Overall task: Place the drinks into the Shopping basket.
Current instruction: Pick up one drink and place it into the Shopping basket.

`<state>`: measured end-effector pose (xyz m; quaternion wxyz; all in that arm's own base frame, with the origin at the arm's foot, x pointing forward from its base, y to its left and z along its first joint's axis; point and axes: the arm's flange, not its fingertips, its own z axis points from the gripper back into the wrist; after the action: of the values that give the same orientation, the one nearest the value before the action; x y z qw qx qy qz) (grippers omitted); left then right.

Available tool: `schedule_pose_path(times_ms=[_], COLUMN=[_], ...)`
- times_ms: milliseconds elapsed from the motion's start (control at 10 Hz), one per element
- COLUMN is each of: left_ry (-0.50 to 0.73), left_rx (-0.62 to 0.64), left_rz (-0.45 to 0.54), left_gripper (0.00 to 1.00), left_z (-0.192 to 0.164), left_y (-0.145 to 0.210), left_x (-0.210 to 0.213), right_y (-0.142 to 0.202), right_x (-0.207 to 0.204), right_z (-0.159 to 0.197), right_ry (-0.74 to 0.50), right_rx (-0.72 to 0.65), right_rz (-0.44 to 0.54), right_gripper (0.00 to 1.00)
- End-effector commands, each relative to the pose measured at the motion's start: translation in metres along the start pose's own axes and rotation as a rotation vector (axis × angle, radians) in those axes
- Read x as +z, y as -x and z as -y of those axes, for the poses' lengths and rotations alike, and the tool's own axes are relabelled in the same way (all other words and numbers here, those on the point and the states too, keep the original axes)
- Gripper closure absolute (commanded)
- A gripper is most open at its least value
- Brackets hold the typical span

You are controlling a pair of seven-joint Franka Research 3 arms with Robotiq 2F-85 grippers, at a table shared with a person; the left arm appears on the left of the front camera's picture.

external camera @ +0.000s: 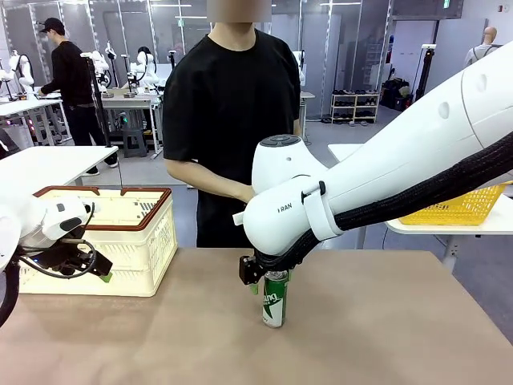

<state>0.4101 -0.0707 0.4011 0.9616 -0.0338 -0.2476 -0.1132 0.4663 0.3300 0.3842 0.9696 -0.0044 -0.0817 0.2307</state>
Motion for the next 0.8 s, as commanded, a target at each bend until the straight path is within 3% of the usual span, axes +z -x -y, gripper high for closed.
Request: schedule_pose_path(times_ms=[0, 300, 700], left_ry=[0.002, 0.002, 0.002], left_rx=[0.004, 0.004, 0.004], left_rz=[-0.001, -0.001, -0.001], left_gripper=[0.0, 0.0, 0.0], left_z=[-0.002, -0.002, -0.002], left_y=[0.0, 0.0, 0.0], left_x=[-0.001, -0.001, -0.001], right_y=[-0.006, -0.004, 0.007], right_x=[0.002, 0.015, 0.063], right_z=[-0.004, -0.003, -0.004], right_ry=[0.032, 0.05, 0.08], right_rx=[-0.029, -0.026, 0.009], right_rz=[0.016, 0.019, 0.047], right_gripper=[0.0, 0.0, 0.0])
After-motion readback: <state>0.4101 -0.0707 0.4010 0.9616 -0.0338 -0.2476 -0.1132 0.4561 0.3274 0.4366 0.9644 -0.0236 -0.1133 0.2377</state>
